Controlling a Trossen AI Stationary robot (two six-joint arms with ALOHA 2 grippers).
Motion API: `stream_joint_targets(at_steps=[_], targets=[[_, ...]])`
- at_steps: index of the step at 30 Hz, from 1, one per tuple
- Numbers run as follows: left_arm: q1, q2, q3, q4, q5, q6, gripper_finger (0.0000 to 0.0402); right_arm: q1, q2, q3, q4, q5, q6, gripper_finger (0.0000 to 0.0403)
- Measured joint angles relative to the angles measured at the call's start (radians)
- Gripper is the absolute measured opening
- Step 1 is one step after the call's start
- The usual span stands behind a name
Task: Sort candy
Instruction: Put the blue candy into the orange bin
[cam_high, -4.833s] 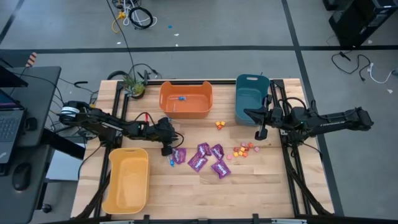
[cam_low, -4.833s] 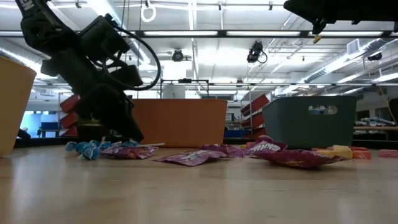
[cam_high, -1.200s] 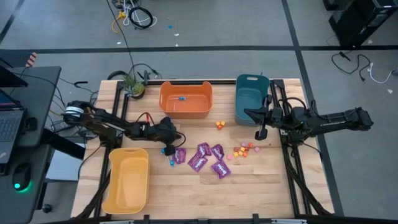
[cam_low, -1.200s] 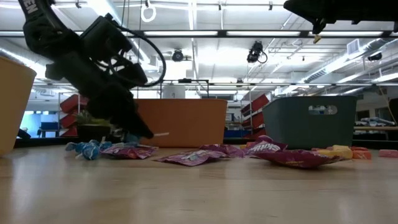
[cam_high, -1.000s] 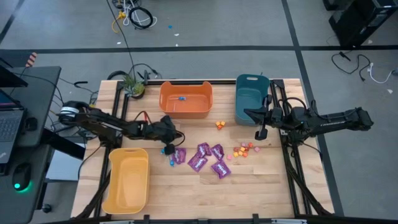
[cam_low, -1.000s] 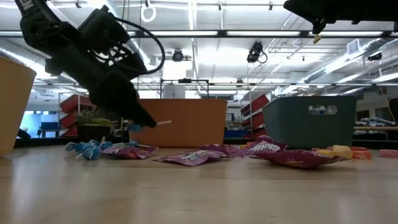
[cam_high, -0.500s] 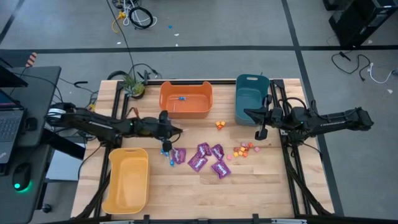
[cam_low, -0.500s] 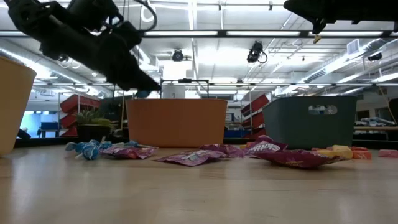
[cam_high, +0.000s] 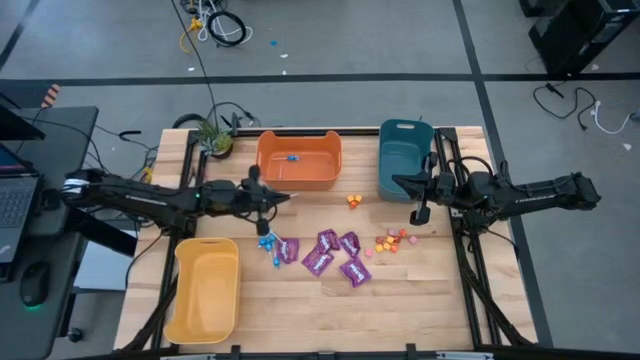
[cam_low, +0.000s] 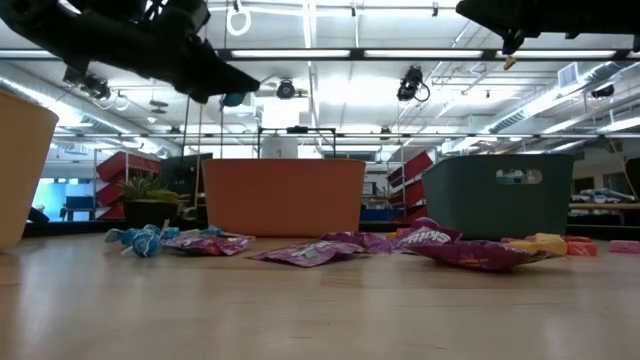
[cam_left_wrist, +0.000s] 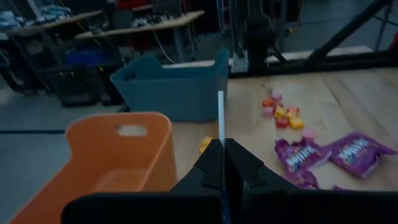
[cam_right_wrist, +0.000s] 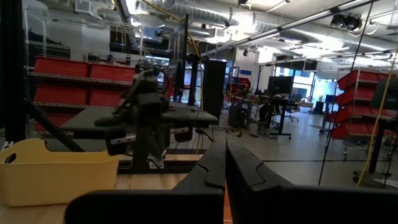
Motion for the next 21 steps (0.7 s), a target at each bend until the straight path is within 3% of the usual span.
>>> stream_joint_targets(at_steps=[10, 21], targets=[[0.057, -0.023, 0.0, 0.011, -0.002, 0.017, 0.0, 0.0, 0.0, 0.0, 0.0, 0.0, 0.0, 0.0], [0.221, -0.023, 0.0, 0.099, -0.061, 0.039, 0.0, 0.0, 0.0, 0.0, -0.001, 0.0, 0.0, 0.0]])
